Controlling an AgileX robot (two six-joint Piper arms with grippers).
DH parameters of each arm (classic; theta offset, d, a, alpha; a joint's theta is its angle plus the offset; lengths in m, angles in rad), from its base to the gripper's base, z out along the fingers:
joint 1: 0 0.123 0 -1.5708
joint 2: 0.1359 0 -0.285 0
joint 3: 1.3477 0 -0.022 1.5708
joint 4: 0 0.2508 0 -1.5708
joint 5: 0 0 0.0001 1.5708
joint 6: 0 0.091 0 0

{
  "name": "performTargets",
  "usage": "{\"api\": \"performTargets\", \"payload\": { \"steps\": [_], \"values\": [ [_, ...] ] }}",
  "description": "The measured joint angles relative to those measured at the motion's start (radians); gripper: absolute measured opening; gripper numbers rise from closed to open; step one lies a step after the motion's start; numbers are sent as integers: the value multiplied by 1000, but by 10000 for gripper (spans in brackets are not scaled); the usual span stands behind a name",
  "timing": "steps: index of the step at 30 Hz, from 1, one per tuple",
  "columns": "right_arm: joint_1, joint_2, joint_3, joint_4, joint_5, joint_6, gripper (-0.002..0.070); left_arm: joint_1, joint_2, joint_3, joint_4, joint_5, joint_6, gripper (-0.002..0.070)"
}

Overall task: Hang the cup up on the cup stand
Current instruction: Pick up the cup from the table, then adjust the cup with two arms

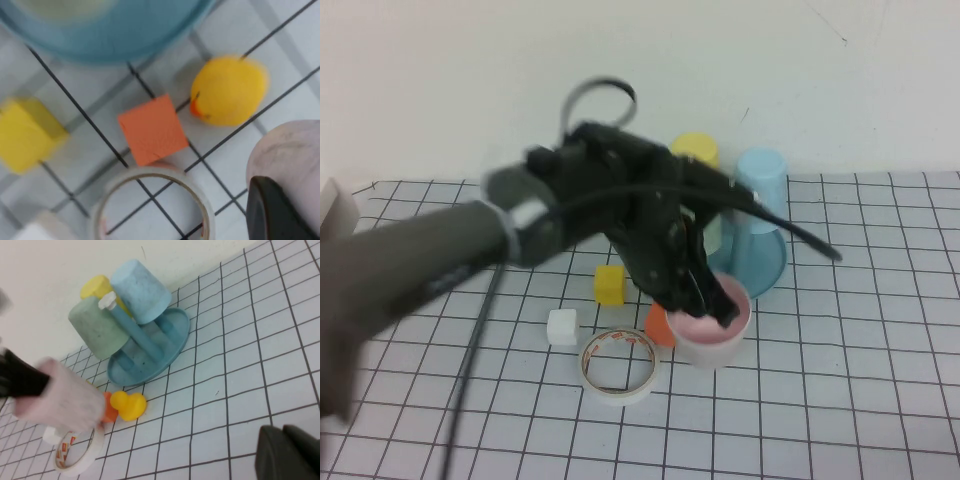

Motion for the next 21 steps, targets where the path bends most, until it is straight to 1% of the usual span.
{"api": "performTargets", "payload": {
  "steps": [3, 5, 8, 10, 12, 14, 18, 21],
  "values": [
    [0, 0, 0, -1, 0, -2, -1, -1, -140, 45, -10, -33, 46, 14],
    [0, 0, 0, 35, 0, 9, -1, -1, -236, 98, -20, -76, 71, 14],
    [0, 0, 2, 204, 0, 93, -1, -1, -392, 217, -49, -190, 108, 13],
    [0, 0, 2, 350, -4, 140, -1, -1, -503, 328, -76, -294, 128, 13],
    [0, 0, 2, 444, -15, 155, -1, -1, -609, 454, -98, -444, 137, 13],
    [0, 0, 2, 488, -25, 159, -1, -1, -695, 576, -111, -608, 143, 13],
    [0, 0, 2, 510, -33, 153, -1, -1, -817, 832, -115, -1037, 150, 13],
    [0, 0, 2, 514, -20, 107, -1, -1, -848, 970, -113, -1314, 143, 13]
  ]
}}
